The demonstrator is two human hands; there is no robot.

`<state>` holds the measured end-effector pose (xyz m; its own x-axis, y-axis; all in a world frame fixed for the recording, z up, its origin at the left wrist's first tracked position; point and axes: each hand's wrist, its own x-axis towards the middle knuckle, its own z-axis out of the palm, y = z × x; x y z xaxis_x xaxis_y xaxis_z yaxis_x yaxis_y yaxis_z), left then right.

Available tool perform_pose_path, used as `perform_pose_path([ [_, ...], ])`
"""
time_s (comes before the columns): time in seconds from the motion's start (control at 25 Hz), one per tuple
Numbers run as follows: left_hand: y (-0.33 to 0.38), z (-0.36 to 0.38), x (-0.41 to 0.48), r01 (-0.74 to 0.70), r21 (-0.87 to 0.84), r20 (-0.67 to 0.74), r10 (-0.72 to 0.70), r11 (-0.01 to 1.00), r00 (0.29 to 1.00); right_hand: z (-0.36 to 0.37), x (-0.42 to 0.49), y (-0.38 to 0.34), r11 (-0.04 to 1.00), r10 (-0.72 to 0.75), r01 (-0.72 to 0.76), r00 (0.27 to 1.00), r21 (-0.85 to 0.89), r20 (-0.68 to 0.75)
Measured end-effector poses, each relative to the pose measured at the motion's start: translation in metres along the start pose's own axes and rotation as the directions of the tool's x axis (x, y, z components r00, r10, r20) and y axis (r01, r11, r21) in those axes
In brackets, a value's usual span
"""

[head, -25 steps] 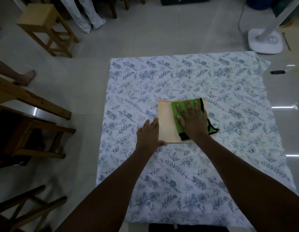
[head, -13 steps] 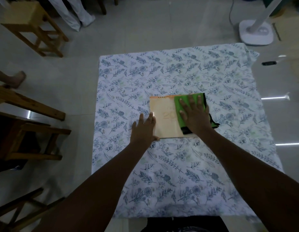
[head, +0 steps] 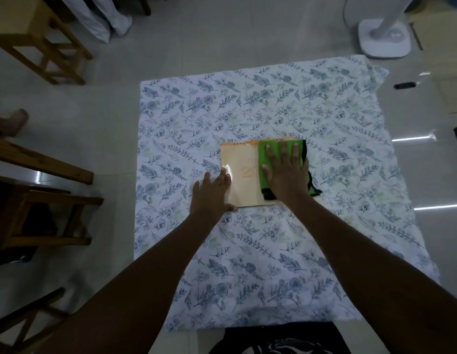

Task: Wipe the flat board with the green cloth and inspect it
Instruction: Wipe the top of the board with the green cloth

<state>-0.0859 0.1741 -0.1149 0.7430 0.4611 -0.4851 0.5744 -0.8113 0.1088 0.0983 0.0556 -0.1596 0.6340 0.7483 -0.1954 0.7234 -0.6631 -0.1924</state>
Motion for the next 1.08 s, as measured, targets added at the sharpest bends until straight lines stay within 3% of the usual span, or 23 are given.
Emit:
perform_pose_path([
  [0.16, 0.0, -0.001, -0.001, -0.003, 0.008, -0.014, 0.003, 1.0, 1.0, 0.004, 0.008, -0.016, 0.982, 0.172, -0.169, 0.985, 0.083, -0.031],
  [0.24, -0.002, 0.0, -0.001, -0.001, 0.007, -0.037, 0.001, 1.0, 0.999, 0.013, -0.019, -0.029, 0.997, 0.07, -0.069, 0.996, 0.014, -0.058],
  [0.32, -0.003, 0.003, 0.0, -0.002, -0.023, -0.038, 0.001, 1.0, 0.999, 0.02, -0.045, -0.032, 0.991, -0.127, 0.126, 0.991, -0.055, -0.027],
  [0.44, -0.003, 0.005, 0.0, 0.005, -0.063, -0.03, -0.007, 0.998, 1.0, 0.014, -0.019, -0.023, 0.948, -0.302, 0.302, 0.953, -0.1, 0.013],
  [0.64, -0.003, 0.003, -0.003, -0.011, -0.054, -0.058, 0.008, 0.998, 0.998, 0.012, 0.013, -0.054, 0.999, -0.036, 0.036, 0.999, 0.009, -0.003],
  [0.84, -0.012, 0.017, -0.004, 0.024, -0.204, -0.107, -0.046, 0.979, 0.993, 0.028, -0.04, -0.051, 0.966, -0.252, 0.248, 0.967, -0.071, -0.039],
  [1.08, -0.013, 0.014, -0.005, 0.035, -0.2, -0.113, -0.058, 0.979, 0.992, 0.014, 0.015, -0.069, 0.99, -0.14, 0.14, 0.99, -0.001, -0.007],
])
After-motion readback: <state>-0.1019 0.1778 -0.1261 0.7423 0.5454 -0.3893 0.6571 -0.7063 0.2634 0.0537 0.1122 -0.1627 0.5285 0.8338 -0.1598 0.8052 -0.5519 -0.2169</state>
